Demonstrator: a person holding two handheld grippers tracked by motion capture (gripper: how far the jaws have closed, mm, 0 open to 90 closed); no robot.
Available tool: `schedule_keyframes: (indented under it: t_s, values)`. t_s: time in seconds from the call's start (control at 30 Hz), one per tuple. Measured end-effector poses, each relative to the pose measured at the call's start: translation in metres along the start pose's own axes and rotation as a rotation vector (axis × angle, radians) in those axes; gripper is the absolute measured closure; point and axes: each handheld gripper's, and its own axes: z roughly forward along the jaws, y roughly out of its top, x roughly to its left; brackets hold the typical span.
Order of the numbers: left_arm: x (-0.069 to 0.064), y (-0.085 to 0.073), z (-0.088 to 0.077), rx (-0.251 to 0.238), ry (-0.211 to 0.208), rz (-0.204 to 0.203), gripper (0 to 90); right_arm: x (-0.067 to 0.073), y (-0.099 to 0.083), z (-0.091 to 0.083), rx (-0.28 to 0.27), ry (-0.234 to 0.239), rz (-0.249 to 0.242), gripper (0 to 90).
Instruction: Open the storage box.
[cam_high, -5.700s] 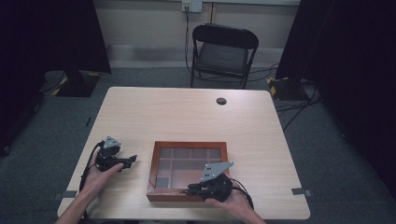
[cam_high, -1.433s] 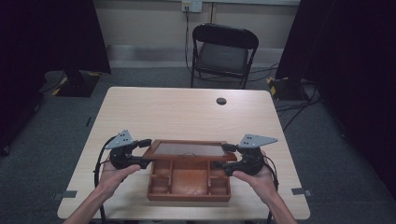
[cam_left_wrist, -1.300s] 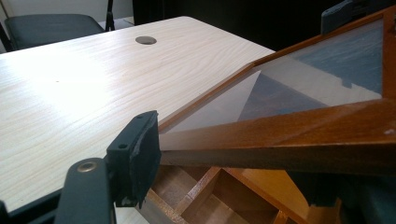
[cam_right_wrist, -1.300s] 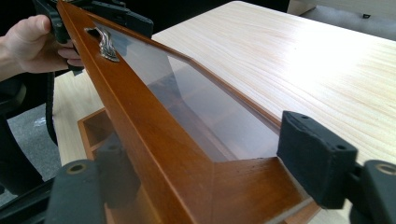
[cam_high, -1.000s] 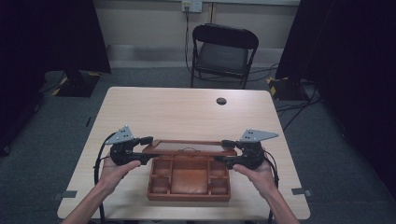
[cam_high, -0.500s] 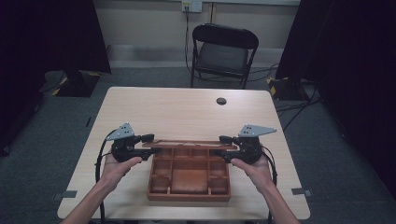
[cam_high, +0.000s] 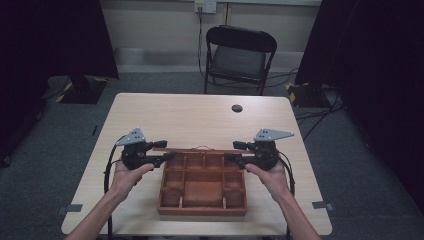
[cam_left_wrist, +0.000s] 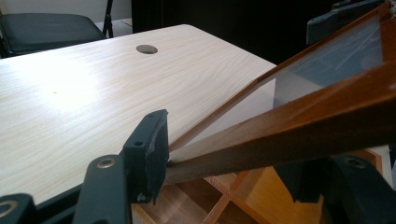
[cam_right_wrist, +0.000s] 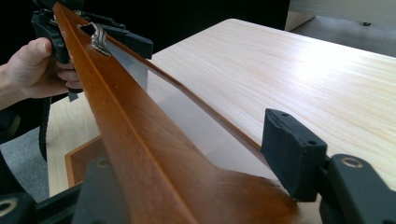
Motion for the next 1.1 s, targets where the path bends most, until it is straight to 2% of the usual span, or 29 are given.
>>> schedule_keyframes:
  t_s: [0.53, 0.73, 0.83, 1.07, 1.1]
  values:
    - [0.008, 0.008, 0.007, -0.005, 0.016, -0.008, 41.9, -0.013, 0.005, 0.007, -0.021, -0.022, 0.022, 41.2]
    - [0.012, 0.008, 0.009, -0.003, 0.016, -0.02, 42.0, -0.019, 0.004, 0.011, -0.007, -0.018, 0.036, 41.5]
    - [0.016, 0.007, 0.01, -0.014, -0.005, -0.045, 42.1, -0.022, 0.003, 0.012, -0.006, -0.022, 0.041, 41.3]
    - [0.022, 0.006, 0.014, -0.009, 0.009, -0.06, 43.2, -0.029, 0.003, 0.013, -0.026, -0.032, 0.06, 40.7]
    - [0.023, 0.007, 0.016, -0.001, 0.015, -0.048, 43.6, -0.03, 0.003, 0.014, -0.028, -0.033, 0.061, 40.8]
